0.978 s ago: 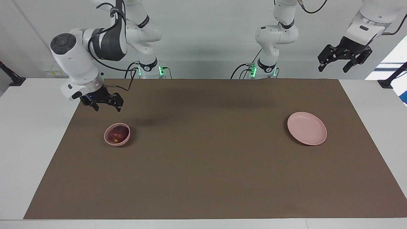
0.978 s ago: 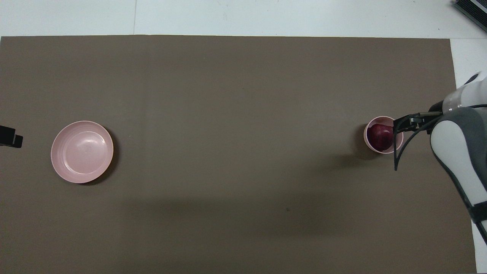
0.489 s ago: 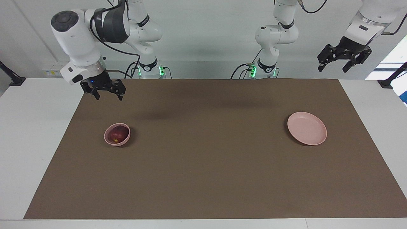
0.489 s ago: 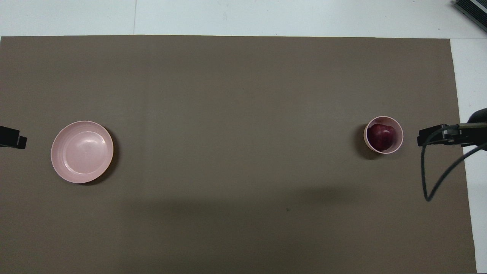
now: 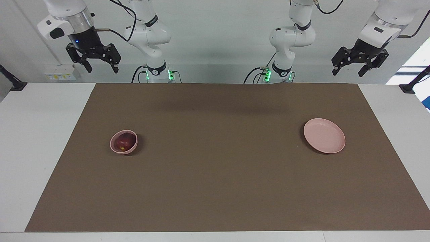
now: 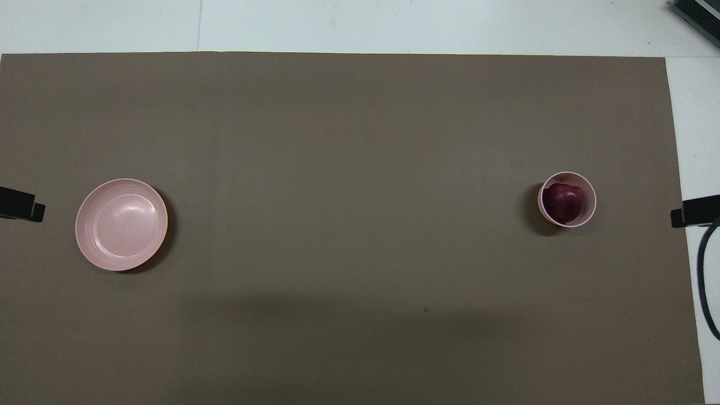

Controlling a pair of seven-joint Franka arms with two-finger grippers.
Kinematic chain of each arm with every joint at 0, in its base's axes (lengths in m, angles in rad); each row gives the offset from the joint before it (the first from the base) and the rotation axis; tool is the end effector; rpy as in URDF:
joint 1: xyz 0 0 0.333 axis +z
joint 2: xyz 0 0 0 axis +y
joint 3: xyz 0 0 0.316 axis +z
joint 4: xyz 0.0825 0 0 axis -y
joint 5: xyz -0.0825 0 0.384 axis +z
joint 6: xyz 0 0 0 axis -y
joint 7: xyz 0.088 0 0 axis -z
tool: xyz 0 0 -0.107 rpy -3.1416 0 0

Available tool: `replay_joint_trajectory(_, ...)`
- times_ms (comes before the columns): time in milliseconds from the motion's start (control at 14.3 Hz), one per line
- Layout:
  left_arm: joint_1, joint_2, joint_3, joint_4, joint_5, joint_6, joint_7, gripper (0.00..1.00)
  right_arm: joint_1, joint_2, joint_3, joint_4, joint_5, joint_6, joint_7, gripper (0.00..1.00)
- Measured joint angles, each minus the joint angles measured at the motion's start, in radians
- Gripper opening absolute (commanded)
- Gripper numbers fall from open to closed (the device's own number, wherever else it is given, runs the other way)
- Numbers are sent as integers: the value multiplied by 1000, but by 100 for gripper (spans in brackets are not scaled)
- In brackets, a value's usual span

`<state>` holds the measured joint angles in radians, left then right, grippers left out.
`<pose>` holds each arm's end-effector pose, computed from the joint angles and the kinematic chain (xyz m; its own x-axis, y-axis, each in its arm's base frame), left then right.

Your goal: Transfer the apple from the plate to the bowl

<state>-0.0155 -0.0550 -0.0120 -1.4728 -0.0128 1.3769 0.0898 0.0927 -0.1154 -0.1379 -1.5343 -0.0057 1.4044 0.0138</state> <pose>0.5153 -0.0160 0.6826 0.9921 -0.1194 -0.0396 -0.1189 -0.9928 0.0156 0.4987 -0.0284 0.6872 0.9981 -0.0588 -0.0157 -0.0589 -0.9982 -0.0100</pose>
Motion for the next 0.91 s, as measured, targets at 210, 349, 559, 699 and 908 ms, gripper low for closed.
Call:
replay_joint_trajectory(210, 0, -1, 1, 0, 0, 0, 0, 100, 0, 0, 1, -4, 0, 0, -8, 100)
replay_joint_trajectory(349, 0, -1, 3, 0, 0, 0, 0, 100, 1, 0, 2, -5, -8, 0, -14, 100)
replay_joint_trajectory(559, 0, -1, 5, 0, 0, 0, 0, 100, 6, 0, 4, -7, -19, 0, -25, 100)
replay_joint_trajectory(699, 0, -1, 5, 0, 0, 0, 0, 100, 6, 0, 9, -6, -24, 0, -25, 100)
replay_joint_trajectory(908, 0, -2, 5, 0, 0, 0, 0, 100, 6, 0, 10, -6, -25, 0, -25, 100)
